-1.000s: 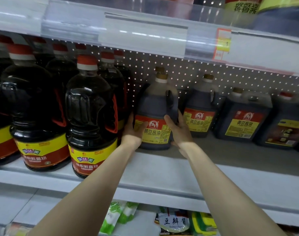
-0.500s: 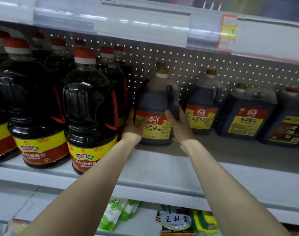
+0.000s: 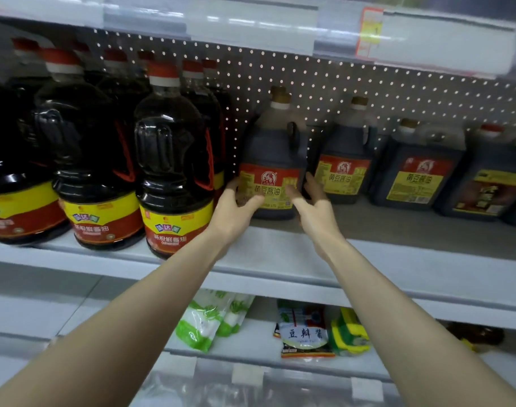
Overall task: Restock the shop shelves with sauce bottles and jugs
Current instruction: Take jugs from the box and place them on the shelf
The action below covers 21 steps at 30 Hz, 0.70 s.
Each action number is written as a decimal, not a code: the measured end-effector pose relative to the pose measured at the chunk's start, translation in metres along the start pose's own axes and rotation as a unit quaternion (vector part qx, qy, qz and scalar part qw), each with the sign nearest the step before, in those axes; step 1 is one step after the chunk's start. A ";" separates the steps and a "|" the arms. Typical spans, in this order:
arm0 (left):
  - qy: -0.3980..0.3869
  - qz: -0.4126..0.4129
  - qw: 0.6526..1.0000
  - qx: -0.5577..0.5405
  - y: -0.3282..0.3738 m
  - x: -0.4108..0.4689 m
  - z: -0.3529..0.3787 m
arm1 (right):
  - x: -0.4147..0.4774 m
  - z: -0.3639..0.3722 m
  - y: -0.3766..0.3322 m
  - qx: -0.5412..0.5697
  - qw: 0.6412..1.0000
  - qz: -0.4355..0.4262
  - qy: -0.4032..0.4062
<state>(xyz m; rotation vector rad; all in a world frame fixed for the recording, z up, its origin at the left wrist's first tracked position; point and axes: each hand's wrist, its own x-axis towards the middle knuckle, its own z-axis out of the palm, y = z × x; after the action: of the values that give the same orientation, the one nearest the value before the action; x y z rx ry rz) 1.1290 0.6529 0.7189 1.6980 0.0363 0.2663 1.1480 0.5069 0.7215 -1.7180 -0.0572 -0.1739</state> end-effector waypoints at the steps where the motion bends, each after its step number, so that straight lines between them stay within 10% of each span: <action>1: -0.009 -0.003 1.000 -0.007 0.001 -0.011 -0.002 | -0.011 -0.001 0.000 -0.002 1.000 -0.002 -0.003; 21: -0.051 -0.172 0.984 0.024 -0.156 -0.206 -0.037 | -0.208 0.010 0.143 -0.021 0.987 0.149 -0.061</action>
<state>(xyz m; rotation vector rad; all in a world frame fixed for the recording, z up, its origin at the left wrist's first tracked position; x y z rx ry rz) 0.9412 0.6755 0.5379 1.7175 0.2579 -0.0807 0.9627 0.5069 0.5494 -1.7563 0.1140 0.1538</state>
